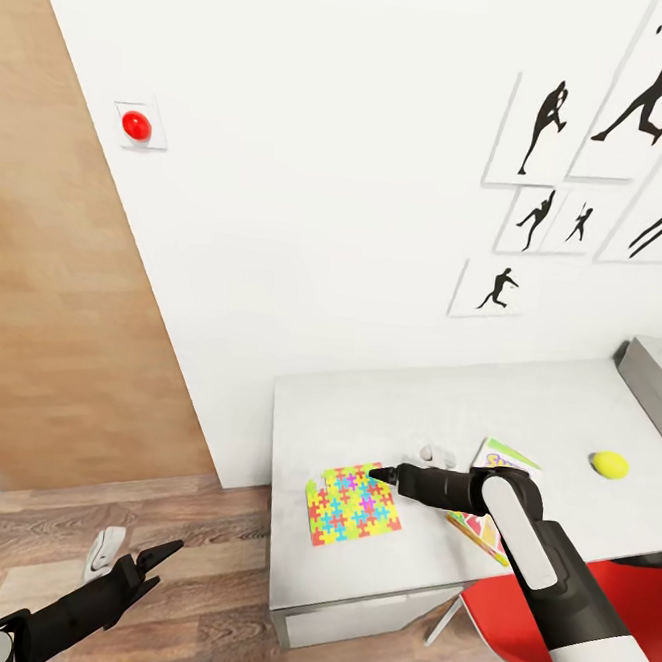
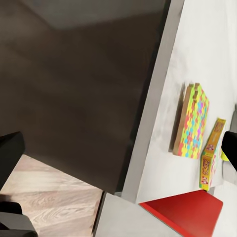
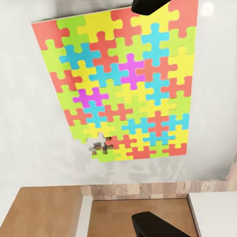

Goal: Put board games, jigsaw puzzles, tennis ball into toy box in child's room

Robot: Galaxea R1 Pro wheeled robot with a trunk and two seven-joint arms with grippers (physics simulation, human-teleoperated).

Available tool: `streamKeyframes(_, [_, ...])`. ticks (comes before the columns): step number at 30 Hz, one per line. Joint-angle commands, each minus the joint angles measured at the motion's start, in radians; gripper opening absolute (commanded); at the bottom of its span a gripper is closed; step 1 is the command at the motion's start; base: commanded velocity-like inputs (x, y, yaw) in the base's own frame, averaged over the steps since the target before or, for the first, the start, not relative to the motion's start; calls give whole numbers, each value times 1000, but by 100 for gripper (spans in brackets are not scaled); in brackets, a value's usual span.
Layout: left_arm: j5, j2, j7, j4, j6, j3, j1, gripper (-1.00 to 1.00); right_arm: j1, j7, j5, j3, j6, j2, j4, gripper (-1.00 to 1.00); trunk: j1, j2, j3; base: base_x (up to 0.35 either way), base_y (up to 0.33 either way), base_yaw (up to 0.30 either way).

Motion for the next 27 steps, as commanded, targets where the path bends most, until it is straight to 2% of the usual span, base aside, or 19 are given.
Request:
streamKeyframes(1, [0, 0, -2, -1, 5, 1, 0, 100, -2, -3, -3, 1, 2, -1, -1, 100, 1, -2, -3, 0, 0, 0])
streamKeyframes(27, [-1, 0, -2, -1, 5, 0, 0, 100, -15, -49, -3, -4, 2, -1, -1, 100, 1, -2, -43, 0, 0, 0])
